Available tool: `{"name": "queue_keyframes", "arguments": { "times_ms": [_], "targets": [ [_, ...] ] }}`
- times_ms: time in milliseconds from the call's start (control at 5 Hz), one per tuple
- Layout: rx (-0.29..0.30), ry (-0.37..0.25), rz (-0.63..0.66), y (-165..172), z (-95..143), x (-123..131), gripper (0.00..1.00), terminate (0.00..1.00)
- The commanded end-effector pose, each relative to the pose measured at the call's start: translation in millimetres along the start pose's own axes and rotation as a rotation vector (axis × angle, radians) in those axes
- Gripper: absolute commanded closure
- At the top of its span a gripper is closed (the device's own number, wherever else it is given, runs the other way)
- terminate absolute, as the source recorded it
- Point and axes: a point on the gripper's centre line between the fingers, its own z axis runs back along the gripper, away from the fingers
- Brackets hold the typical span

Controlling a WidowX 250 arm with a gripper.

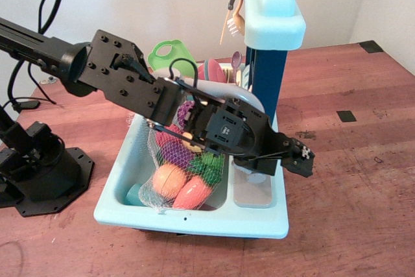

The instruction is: Turn lever vertical to front

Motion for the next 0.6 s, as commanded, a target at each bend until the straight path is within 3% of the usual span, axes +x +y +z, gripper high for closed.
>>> {"name": "queue_keyframes", "arguments": {
  "times_ms": [0,400],
  "targets": [
    [-0.072,-0.006,0.029,-11,31,3,0.00,0.00],
    [-0.061,0.008,0.048,14,43,-4,0.00,0.00]
  ]
}}
